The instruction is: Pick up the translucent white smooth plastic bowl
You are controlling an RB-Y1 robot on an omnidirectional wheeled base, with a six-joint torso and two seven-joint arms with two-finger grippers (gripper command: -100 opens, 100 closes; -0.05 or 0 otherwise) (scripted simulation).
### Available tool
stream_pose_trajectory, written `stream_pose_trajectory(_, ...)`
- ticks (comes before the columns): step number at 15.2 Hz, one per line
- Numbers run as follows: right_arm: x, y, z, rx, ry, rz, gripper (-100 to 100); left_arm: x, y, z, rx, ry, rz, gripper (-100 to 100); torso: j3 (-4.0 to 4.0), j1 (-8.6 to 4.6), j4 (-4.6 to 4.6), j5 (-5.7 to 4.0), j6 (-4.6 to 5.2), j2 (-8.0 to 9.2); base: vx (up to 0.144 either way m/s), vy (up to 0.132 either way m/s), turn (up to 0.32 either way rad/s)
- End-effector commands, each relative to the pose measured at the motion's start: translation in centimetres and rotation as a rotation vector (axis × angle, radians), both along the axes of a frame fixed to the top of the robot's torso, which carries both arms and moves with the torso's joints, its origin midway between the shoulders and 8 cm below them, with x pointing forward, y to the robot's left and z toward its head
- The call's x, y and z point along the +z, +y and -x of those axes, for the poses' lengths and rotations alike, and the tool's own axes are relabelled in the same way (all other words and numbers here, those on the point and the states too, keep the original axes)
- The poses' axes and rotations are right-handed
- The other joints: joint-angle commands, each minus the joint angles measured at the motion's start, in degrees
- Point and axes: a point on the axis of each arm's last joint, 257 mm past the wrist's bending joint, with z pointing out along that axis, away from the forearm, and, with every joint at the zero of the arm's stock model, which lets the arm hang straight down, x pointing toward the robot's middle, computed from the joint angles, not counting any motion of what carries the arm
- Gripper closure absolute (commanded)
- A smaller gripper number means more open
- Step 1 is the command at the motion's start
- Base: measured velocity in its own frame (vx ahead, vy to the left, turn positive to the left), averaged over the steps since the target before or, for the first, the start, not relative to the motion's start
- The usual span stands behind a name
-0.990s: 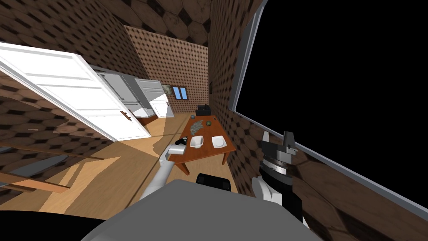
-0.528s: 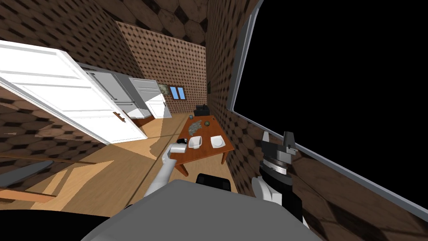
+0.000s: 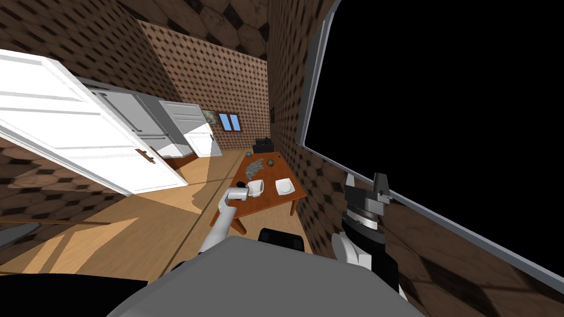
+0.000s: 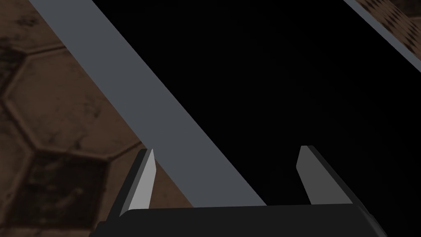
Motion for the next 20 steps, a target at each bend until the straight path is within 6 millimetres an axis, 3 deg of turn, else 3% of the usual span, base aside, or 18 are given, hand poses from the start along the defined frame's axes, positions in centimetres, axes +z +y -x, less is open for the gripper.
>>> stream_pose_trajectory(1,0.0,0.0,0.0,0.0,0.0,0.0,0,-0.4,-0.6,0.4,0.009,0.029,0.023,-100,0.0,0.0,0.0,0.0,0.0,0.0,0.016,-0.006,-0.076)
stream_pose_trajectory(5,-0.1,0.0,0.0,0.001,0.003,0.0,0,-1.9,-3.4,1.2,0.021,0.085,0.096,-100,-0.01,-0.15,0.04,0.01,0.03,-0.06,0.018,-0.002,-0.058)
stream_pose_trajectory(6,-0.1,0.0,-0.1,0.001,0.004,0.0,0,-1.6,-2.7,0.8,0.019,0.07,0.076,-100,-0.01,-0.21,0.05,0.01,0.03,-0.07,0.009,0.001,-0.024)
stream_pose_trajectory(10,-0.2,0.0,-0.1,0.001,0.004,0.0,0,-3.5,-3.0,0.8,0.011,0.073,0.084,-100,-0.07,-0.17,0.03,0.02,-0.01,-0.17,0.028,0.016,0.028)
stream_pose_trajectory(12,-0.2,0.0,-0.1,0.001,0.004,0.0,0,-3.3,-3.0,0.9,0.012,0.075,0.084,-100,-0.08,-0.16,0.03,0.03,-0.01,-0.19,0.025,0.015,0.013)
stream_pose_trajectory(13,-0.2,0.0,-0.1,0.001,0.004,0.0,0,-3.4,-3.0,0.9,0.012,0.073,0.084,100,-0.07,-0.18,0.03,0.02,0.0,-0.17,0.007,0.004,-0.001)
stream_pose_trajectory(17,-0.2,0.0,-0.1,0.001,0.004,0.0,0,-3.4,-3.0,0.9,0.011,0.074,0.083,100,-0.01,-0.21,0.07,0.02,-0.01,-0.09,0.0,0.0,0.0)
stream_pose_trajectory(20,-0.2,0.0,-0.1,0.001,0.004,0.0,0,-2.1,-2.9,0.9,0.017,0.074,0.081,100,0.08,-0.34,0.15,-0.04,0.02,0.04,-0.026,-0.02,-0.037)
